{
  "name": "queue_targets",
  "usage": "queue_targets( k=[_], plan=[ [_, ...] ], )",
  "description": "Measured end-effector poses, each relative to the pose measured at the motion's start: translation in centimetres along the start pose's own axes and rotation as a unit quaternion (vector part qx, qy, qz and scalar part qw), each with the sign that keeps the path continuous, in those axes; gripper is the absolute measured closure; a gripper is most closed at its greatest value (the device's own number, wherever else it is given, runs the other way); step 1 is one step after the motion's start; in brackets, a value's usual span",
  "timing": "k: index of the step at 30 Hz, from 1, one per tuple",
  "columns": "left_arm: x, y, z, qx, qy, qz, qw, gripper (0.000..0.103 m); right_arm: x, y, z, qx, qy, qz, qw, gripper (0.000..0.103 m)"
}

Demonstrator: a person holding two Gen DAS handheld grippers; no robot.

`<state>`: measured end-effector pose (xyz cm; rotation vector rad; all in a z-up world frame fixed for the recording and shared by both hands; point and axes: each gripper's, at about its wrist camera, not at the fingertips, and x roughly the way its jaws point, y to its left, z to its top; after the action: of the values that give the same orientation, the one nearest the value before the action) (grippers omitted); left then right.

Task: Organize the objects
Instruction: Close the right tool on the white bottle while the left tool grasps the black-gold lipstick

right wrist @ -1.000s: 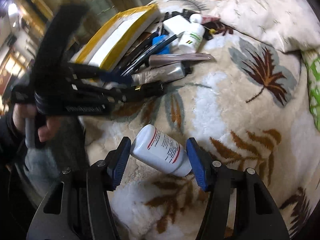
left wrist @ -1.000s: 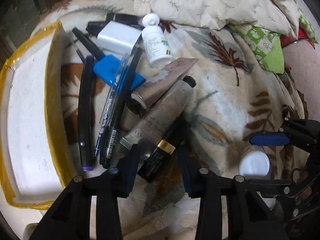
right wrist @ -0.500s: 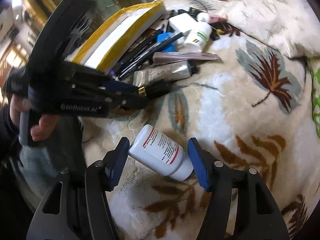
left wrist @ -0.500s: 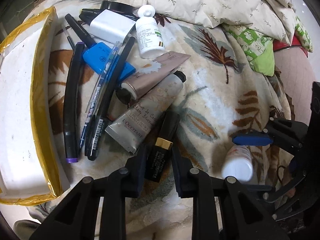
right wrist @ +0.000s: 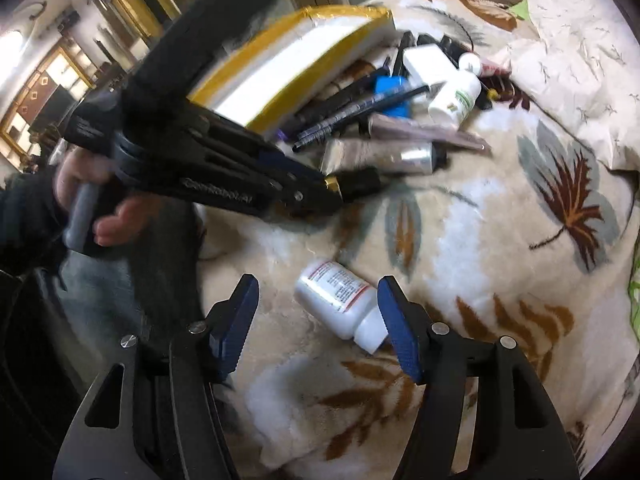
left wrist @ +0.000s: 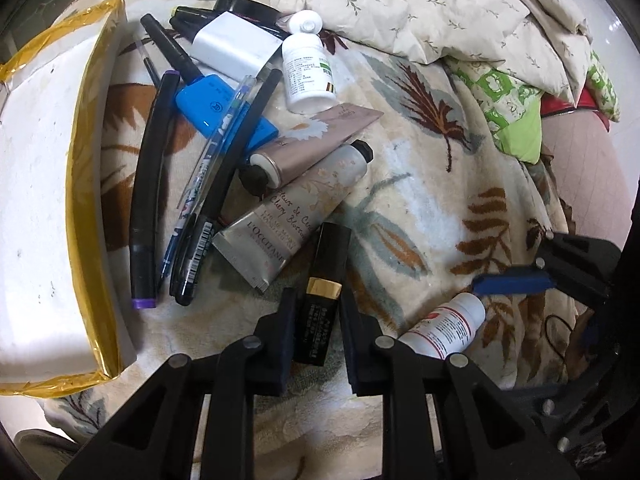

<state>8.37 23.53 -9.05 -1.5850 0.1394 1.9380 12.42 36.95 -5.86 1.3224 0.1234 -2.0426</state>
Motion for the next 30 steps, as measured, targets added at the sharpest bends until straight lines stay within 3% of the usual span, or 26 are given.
queue_targets(
  k=[8,11,16,21,30],
  plan=[
    [0.1,-0.1,-0.1,0.002,0.004,-0.004,1.0,0.084,3.1,1.0,-0.4,-0.066,0.057,-0.058,0.995,0.045],
    [0.6,-0.4,0.2,0.01,0.007,0.004,0.9999,0.083,2.4,0.1,-0.6,-0.044,0.045,-0.051,0.997,0.051],
    [1.1,-1.3,0.6,0.027,-0.005,0.021,0.9994,0.084,2.2,-1.5,-0.7,0.032,0.021,-0.042,0.998,0.051],
    [-0.4,-0.7,0.1,0.005,-0.008,-0.014,0.9999,0.087,1.4,-0.1,-0.8,0.0,0.015,-0.028,1.0,0.049],
    [-3.4,0.2,-0.7,-0.016,-0.024,-0.036,0.9989,0.087,2.1,-0.3,-0.4,-0.022,0.035,-0.016,0.999,0.049]
  ],
)
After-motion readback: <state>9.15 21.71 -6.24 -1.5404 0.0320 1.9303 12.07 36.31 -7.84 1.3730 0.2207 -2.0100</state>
